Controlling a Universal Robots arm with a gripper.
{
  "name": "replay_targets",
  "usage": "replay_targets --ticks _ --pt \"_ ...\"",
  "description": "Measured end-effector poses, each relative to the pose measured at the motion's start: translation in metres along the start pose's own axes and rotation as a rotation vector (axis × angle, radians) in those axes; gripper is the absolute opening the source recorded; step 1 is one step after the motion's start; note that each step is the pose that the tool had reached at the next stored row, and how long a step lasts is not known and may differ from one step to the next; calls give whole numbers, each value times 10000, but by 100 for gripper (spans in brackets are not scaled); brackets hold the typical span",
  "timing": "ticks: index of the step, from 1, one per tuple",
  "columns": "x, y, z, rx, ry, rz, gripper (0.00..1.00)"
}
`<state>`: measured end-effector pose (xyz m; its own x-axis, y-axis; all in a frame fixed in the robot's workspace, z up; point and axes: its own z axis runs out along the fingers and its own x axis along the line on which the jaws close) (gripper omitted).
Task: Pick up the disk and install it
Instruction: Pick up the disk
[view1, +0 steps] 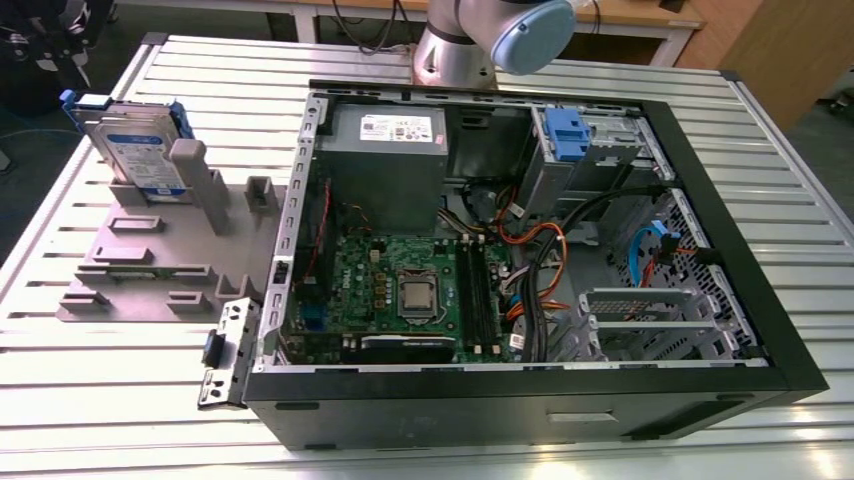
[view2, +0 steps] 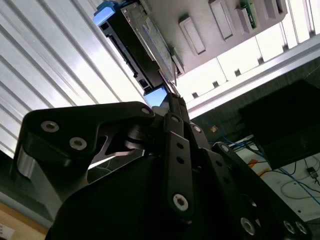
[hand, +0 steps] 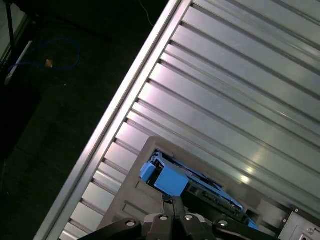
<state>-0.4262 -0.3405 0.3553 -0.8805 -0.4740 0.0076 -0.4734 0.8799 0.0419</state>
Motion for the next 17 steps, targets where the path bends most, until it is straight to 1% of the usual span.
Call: replay_targets --ticks 7,10,13,17 --pt "0 0 0 0 0 -9 11" --pt "0 0 0 1 3 -82 11" --pt "0 0 0 2 14 -321 11" --pt "0 0 0 6 35 -841 11"
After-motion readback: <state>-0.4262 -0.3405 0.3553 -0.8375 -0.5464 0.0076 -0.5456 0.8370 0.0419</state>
